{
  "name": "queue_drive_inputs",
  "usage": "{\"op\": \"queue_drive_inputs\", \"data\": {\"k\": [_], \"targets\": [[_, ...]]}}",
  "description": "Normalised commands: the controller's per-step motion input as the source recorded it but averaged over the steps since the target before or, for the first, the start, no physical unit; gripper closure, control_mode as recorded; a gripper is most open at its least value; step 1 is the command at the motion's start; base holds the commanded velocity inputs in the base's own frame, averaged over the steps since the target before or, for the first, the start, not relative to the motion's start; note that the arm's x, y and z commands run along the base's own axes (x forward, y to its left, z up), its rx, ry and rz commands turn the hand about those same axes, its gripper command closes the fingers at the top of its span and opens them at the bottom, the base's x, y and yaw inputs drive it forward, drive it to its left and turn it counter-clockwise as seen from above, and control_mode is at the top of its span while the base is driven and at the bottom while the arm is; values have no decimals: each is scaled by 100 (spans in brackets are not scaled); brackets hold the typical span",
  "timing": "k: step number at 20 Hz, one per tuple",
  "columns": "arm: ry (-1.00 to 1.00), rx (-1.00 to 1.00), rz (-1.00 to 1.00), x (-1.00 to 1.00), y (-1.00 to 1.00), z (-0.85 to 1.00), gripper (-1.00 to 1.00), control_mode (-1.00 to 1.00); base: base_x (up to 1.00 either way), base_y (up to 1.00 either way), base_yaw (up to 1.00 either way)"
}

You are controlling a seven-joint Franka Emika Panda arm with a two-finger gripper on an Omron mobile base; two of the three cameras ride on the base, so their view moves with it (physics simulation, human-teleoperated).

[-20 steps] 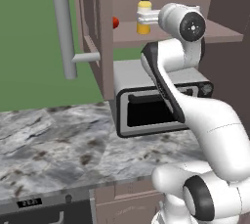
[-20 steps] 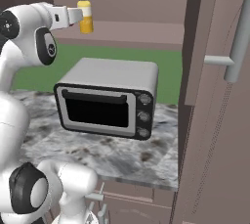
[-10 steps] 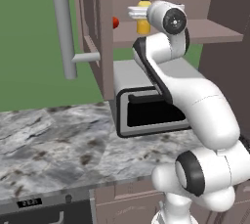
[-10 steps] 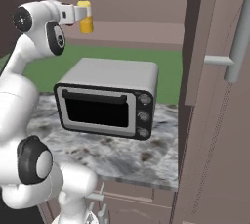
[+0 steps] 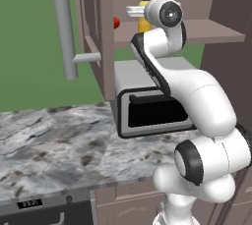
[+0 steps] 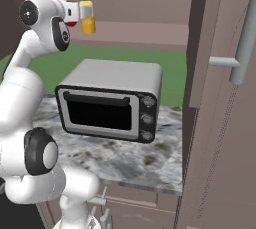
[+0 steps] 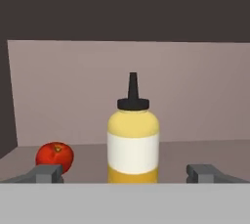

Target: The dining table condiment station is running low on mustard. Refill the condiment station by opening the cabinet and taking the mustard from the cabinet and placing it on the dining table.

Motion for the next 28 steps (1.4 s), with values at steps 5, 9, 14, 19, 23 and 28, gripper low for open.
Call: {"op": "queue_drive_inputs", "data": {"k": [5,9,14,19,23,28], "targets": [[1,0,0,11,0,1,-100,-100,0,0,0],[0,0,0,2,-1,5,-100,-100,0,0,0],[0,0,0,13,-2,0,-100,-100,0,0,0],[0,0,0,24,-5,0,-100,-100,0,0,0],[0,0,0,23,-8,0,-100,-100,0,0,0],[0,0,0,25,0,0,-100,-100,0,0,0]]}}
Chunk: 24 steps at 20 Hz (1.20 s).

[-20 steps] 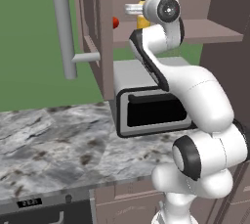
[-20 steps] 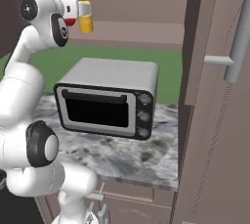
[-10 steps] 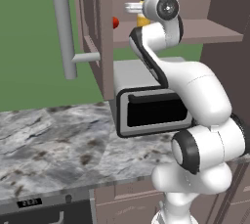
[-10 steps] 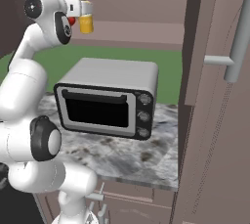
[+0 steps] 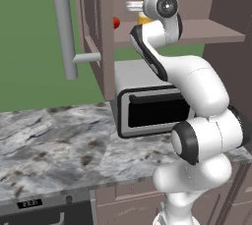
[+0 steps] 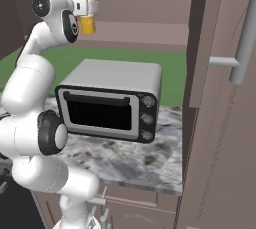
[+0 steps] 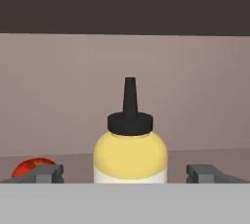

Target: The dining table condiment station is running low on mustard. Refill the condiment station by opening the cabinet and taking the mustard from the cabinet and placing it on the dining table.

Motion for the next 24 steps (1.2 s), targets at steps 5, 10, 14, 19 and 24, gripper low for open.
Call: {"op": "queue_drive_inputs", "data": {"k": [5,10,14,19,24], "targets": [[0,0,0,23,0,0,-100,-100,0,0,0],[0,0,0,11,0,0,-100,-100,0,0,0],[0,0,0,7,0,0,-100,-100,0,0,0],[0,0,0,4,0,0,-100,-100,0,0,0],[1,0,0,5,0,-2,100,-100,0,0,0]]}}
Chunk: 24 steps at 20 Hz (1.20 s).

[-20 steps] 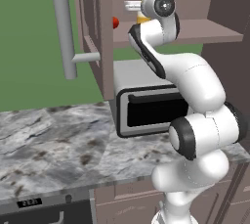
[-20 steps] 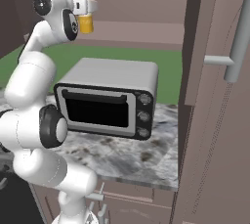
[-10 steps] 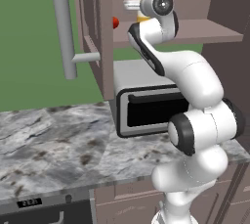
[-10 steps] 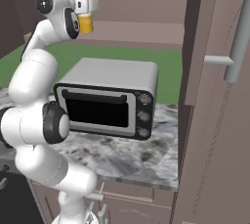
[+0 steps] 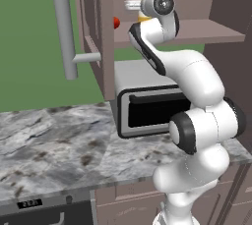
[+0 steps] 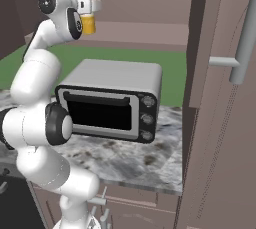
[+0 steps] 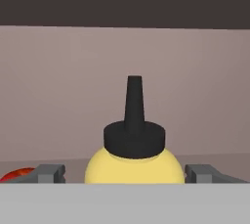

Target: The dining table condiment station is running low on mustard. Refill the condiment station by opening the cabinet and taking the mustard from the cabinet and placing it on the dining table.

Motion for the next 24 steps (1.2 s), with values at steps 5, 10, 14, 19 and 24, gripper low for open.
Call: {"op": "queue_drive_inputs", "data": {"k": [5,10,14,19,24], "targets": [[3,0,0,9,0,-3,100,-100,0,0,0],[1,0,0,9,0,-1,100,-100,0,0,0],[2,0,0,7,0,0,100,-100,0,0,0],[1,0,0,0,0,0,100,-100,0,0,0],[0,0,0,3,0,-3,100,-100,0,0,0]]}}
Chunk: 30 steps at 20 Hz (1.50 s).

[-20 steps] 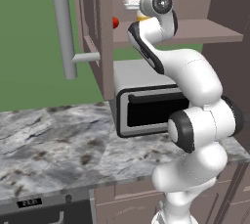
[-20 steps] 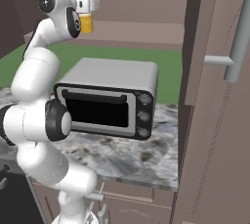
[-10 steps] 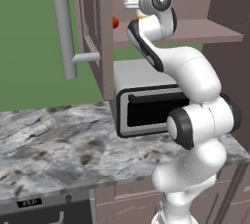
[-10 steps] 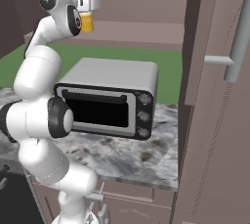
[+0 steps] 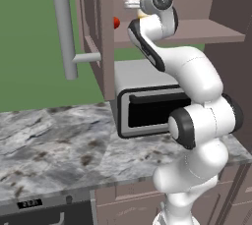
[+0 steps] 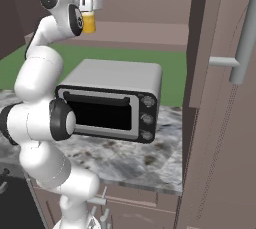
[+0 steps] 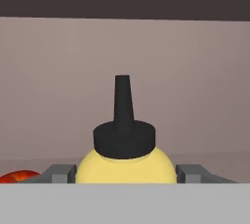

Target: The dining table condiment station is running low on mustard. Refill the condiment station by opening the cabinet and taking the mustard from the cabinet and placing it on the dining table.

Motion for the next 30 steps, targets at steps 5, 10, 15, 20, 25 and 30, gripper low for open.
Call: {"op": "queue_drive_inputs", "data": {"k": [5,10,15,20,25,30], "targets": [[-3,0,0,-23,-4,-2,100,-100,0,0,0],[-4,0,3,-71,0,36,100,-100,0,0,0],[0,0,0,-80,9,58,100,-100,0,0,0],[0,0,3,-98,1,14,100,-100,0,0,0],[0,1,7,-100,-12,0,100,-100,0,0,0],[0,1,9,-100,-29,-5,100,-100,0,0,0]]}}
